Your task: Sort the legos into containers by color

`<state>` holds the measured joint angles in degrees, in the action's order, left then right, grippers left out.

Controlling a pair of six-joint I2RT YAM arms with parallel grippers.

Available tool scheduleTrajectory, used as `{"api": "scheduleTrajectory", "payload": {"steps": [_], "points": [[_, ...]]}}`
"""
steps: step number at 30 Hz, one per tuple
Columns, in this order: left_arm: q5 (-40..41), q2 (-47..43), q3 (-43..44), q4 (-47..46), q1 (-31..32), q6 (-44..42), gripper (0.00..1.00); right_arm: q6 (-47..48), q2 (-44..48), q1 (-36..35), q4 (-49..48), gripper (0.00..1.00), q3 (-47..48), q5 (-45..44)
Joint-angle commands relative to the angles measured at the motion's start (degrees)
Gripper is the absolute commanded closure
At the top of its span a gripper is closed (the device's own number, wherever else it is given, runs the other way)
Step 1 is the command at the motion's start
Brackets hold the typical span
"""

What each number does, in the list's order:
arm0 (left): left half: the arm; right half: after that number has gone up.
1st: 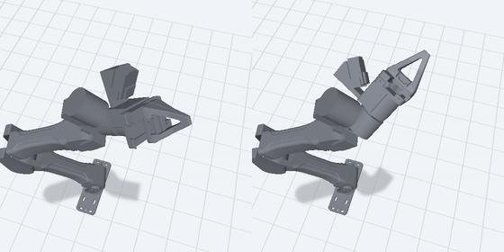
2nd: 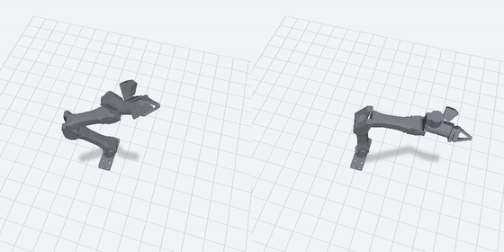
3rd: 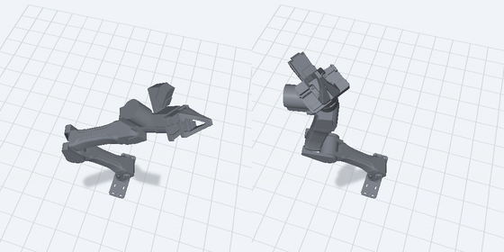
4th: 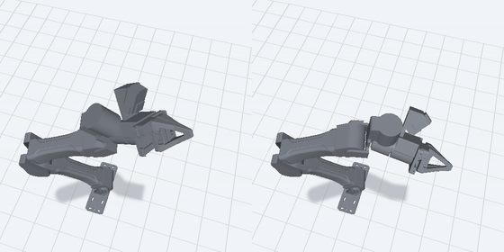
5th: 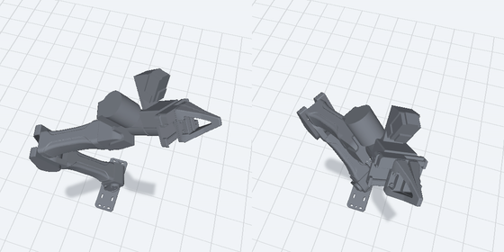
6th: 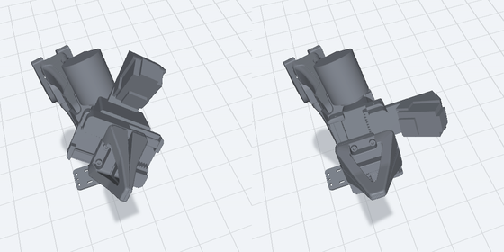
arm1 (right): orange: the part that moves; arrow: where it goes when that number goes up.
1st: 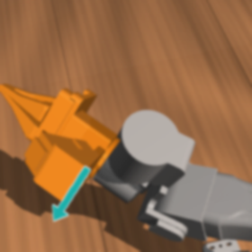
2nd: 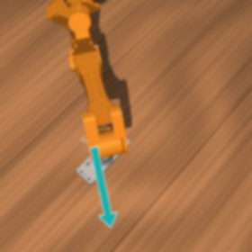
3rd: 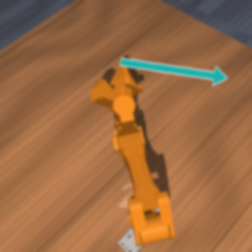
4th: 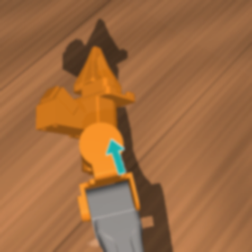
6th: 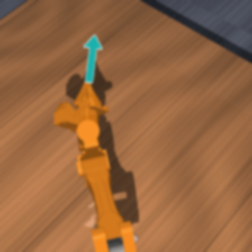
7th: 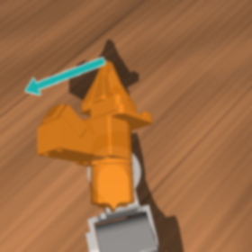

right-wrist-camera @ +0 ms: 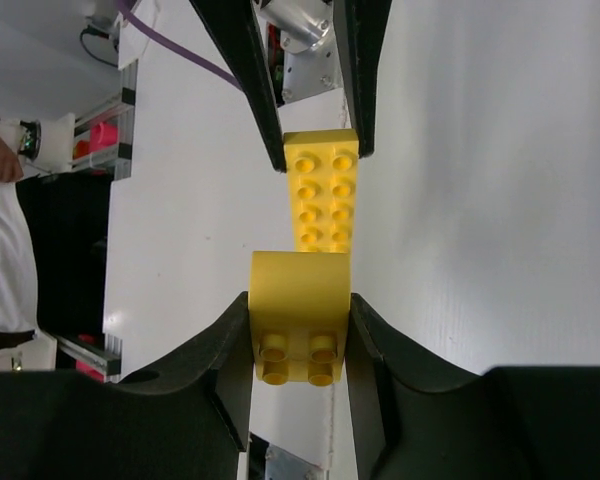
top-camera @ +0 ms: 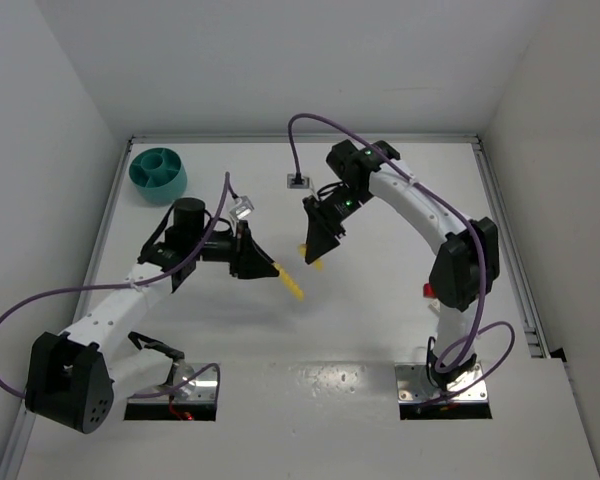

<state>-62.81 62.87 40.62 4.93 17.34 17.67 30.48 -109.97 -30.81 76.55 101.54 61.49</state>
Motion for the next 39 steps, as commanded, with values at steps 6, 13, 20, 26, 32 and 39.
{"api": "scheduleTrajectory", "payload": {"steps": [6,13,20,26,32,39], "points": [[9.4,-2.9,8.6,10.5,-7.2,-15.3,0.95,-5.3,6.4,1.9,-7.6,1.0,-5.2,-5.3],[37.8,5.4,27.6,19.6,-16.1,-18.7,1.0,-16.7,8.6,1.9,-17.9,1.0,-10.8,-19.1],[50.1,24.8,48.6,28.2,-27.4,-17.7,1.0,-17.2,7.5,1.9,-18.6,1.0,-10.3,-20.6],[53.6,37.5,66.2,32.9,-33.6,-12.9,1.0,-17.2,7.5,1.9,-18.6,1.0,-11.4,-21.3],[50.6,46.0,75.3,34.1,-38.1,-9.6,1.0,-17.2,7.0,1.4,-18.6,1.0,-11.4,-21.3],[50.1,51.9,82.0,35.8,-39.2,-9.0,1.0,-17.2,6.4,1.4,-18.6,1.0,-12.0,-21.3]]}}
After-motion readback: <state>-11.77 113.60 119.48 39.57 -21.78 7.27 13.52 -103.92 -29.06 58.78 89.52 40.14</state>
